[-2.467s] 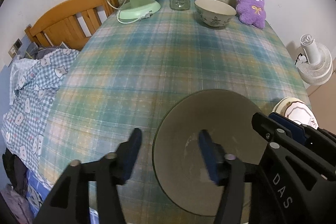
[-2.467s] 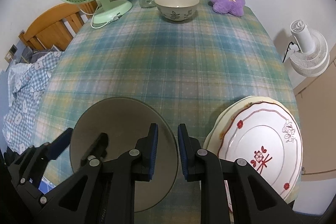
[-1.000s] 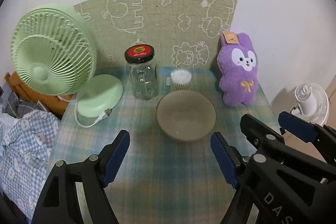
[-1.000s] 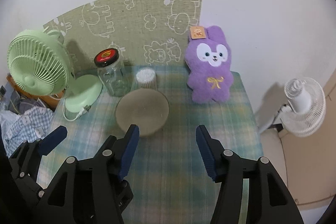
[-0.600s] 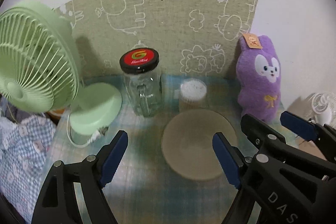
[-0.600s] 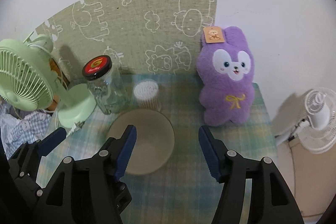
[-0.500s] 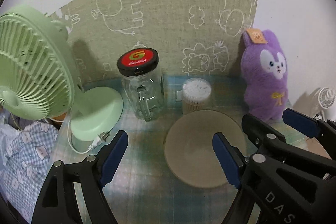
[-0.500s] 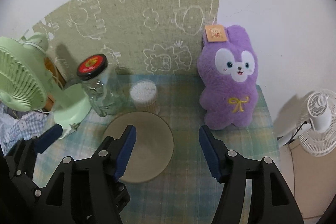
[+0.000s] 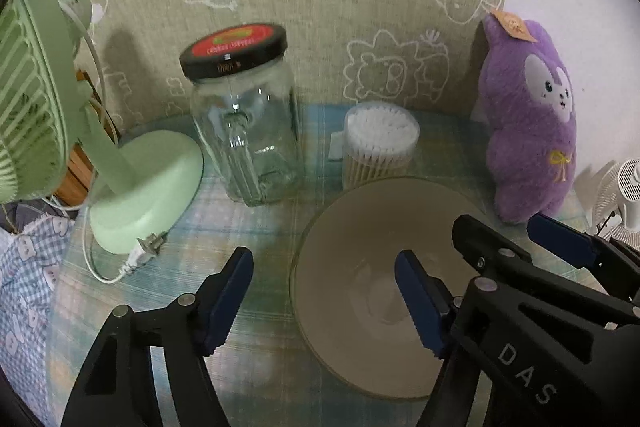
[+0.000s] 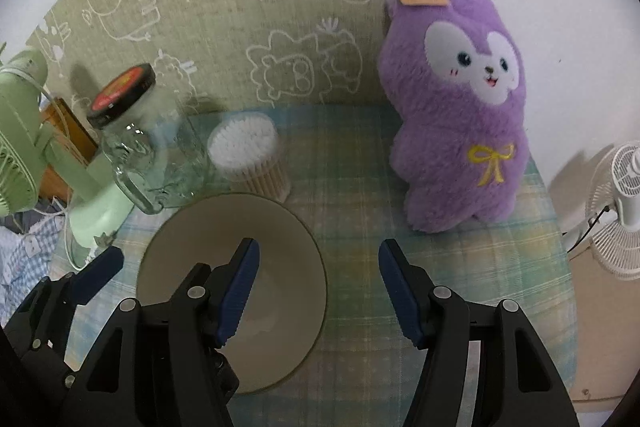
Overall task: Organize plates and bowls
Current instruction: 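Move both grippers to the third plain plate beside the glass jar, then grasp the rim of the third plain plate with both grippers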
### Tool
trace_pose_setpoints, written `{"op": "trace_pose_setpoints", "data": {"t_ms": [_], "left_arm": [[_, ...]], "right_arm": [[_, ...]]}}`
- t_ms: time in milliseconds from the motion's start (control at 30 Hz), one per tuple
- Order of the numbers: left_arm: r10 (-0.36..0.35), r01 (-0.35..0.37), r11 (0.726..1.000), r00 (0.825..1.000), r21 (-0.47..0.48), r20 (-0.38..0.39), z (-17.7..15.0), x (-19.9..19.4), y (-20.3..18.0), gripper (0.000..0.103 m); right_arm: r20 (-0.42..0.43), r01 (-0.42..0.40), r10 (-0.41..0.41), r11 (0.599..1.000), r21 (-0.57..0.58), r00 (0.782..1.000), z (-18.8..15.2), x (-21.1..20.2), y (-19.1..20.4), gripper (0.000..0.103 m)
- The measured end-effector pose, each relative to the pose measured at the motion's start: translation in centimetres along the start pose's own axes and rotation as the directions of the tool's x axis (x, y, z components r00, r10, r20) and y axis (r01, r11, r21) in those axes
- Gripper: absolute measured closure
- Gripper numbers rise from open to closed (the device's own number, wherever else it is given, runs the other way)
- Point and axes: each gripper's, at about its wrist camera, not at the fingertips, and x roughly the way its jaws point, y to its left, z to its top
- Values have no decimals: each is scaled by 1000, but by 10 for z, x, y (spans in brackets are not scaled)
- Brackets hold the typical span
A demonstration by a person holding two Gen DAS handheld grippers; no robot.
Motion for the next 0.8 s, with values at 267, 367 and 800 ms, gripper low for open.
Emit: {"op": "trace_pose_setpoints", "data": {"t_ms": [267,367,800], "left_arm": [[-24,23,1000,999,-16,-47,-2,19,2,60],[-30,28,999,998,-29,-53,-3,23,3,69],[-42,40,999,997,-28,-60,-4,18,3,70]], "right_arm": [[-28,-20,20,1000,4,999,-3,17,6,60],[-36,-30,31,1000,7,999,-3,21,7,68],[-52,-26,26,1000,6,998,-3,22,8,70]]}}
